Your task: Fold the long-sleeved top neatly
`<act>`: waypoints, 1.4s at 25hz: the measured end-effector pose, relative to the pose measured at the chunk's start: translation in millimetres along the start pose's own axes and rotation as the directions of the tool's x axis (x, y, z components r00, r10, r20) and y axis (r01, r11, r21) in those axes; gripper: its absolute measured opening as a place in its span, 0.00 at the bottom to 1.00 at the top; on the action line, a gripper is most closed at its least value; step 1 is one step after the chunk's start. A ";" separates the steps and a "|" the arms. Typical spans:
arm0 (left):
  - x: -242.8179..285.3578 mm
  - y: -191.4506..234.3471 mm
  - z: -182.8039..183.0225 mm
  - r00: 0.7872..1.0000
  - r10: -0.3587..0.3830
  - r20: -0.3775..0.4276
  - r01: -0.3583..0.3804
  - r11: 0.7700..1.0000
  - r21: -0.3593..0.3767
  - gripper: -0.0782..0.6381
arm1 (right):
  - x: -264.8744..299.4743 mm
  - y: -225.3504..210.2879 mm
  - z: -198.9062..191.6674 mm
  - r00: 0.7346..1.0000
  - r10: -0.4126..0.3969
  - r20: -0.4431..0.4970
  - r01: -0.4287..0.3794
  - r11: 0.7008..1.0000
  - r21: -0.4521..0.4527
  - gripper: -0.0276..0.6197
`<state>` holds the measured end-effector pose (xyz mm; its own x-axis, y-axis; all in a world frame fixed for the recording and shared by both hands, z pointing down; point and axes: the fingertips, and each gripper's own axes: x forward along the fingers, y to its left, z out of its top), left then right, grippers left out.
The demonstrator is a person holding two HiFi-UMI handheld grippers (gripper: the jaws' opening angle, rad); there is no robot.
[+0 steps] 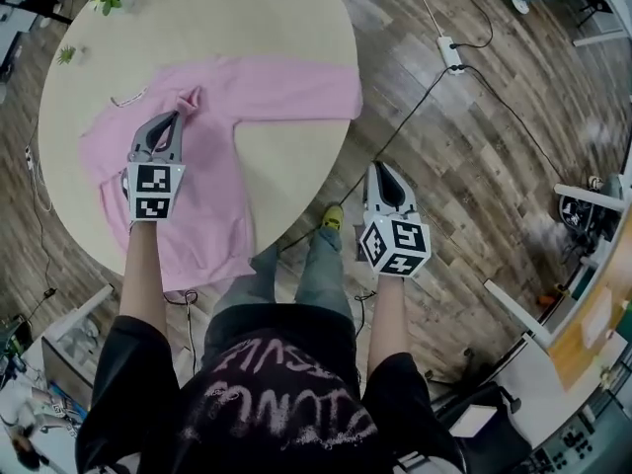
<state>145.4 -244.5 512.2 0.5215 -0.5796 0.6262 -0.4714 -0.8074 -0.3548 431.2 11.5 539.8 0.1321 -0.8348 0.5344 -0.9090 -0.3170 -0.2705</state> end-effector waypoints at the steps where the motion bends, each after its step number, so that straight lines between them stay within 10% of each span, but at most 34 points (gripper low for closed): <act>1: -2.0 -4.1 3.2 1.000 0.018 -0.003 -0.018 1.000 -0.012 0.12 | 7.0 -7.1 -1.7 1.000 0.019 -0.005 -0.019 1.000 -0.004 0.10; 22: -38.0 -44.1 -50.9 0.944 0.252 -0.214 -0.254 0.967 0.018 0.12 | 185.4 -34.5 -77.1 0.962 0.255 -0.100 -0.261 0.964 -0.055 0.36; 35: -57.0 -45.8 -61.5 0.938 0.270 -0.216 -0.284 0.958 -0.036 0.12 | 171.7 -72.6 -33.0 0.996 0.086 -0.023 -0.088 0.991 -0.098 0.09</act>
<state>93.5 -167.7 535.5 0.2082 -0.7379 0.6420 -0.6252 -0.6052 -0.4929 506.8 -94.0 677.6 0.0443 -0.8484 0.5275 -0.9513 -0.1970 -0.2370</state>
